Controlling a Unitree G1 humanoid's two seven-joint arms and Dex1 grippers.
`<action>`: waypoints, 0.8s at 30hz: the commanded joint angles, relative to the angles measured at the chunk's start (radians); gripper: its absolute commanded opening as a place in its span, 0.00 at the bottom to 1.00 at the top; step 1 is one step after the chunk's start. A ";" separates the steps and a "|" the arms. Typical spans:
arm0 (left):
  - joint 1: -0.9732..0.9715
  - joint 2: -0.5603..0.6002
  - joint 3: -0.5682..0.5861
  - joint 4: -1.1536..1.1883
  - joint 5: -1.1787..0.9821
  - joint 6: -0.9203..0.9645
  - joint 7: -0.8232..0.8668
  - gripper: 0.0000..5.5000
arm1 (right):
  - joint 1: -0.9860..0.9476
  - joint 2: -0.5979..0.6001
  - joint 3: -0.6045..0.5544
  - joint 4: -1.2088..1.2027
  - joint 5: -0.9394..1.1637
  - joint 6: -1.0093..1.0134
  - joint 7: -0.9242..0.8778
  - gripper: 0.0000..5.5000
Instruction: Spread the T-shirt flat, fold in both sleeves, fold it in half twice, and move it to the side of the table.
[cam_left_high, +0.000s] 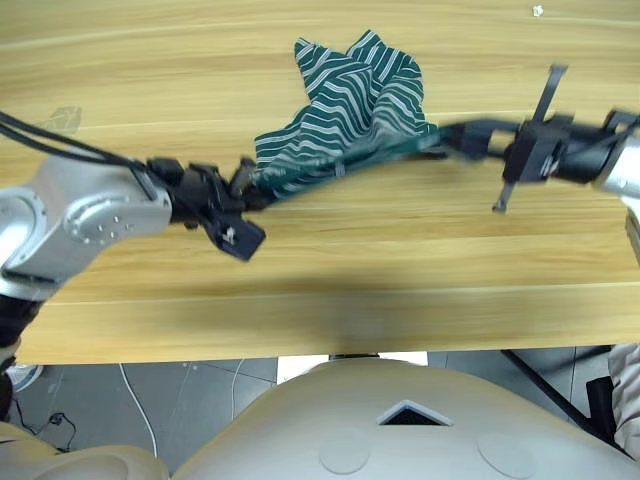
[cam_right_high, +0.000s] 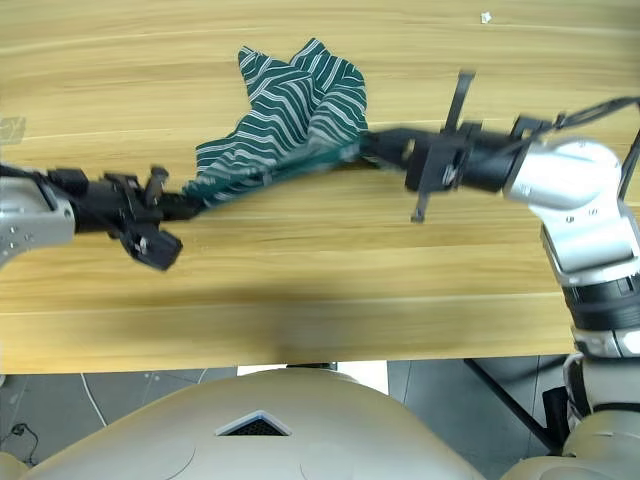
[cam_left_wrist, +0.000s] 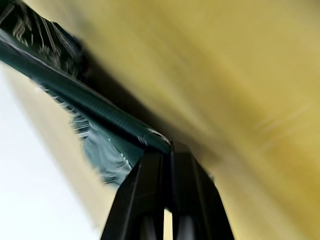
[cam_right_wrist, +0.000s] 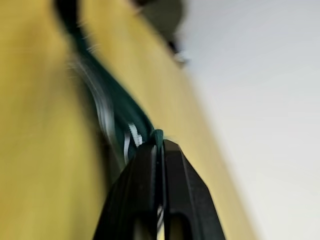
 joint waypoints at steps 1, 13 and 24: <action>0.201 0.095 0.073 -0.180 -0.083 0.123 -0.073 0.00 | 0.158 -0.147 -0.014 -0.153 0.040 0.015 0.164 0.00; 0.443 0.080 0.137 -0.258 -0.032 0.208 -0.152 0.27 | 0.232 -0.053 0.040 -0.159 0.032 0.124 0.273 0.05; 0.405 0.013 0.180 -0.191 -0.088 0.219 -0.192 0.57 | 0.328 -0.133 -0.027 -0.273 0.205 0.320 0.408 0.24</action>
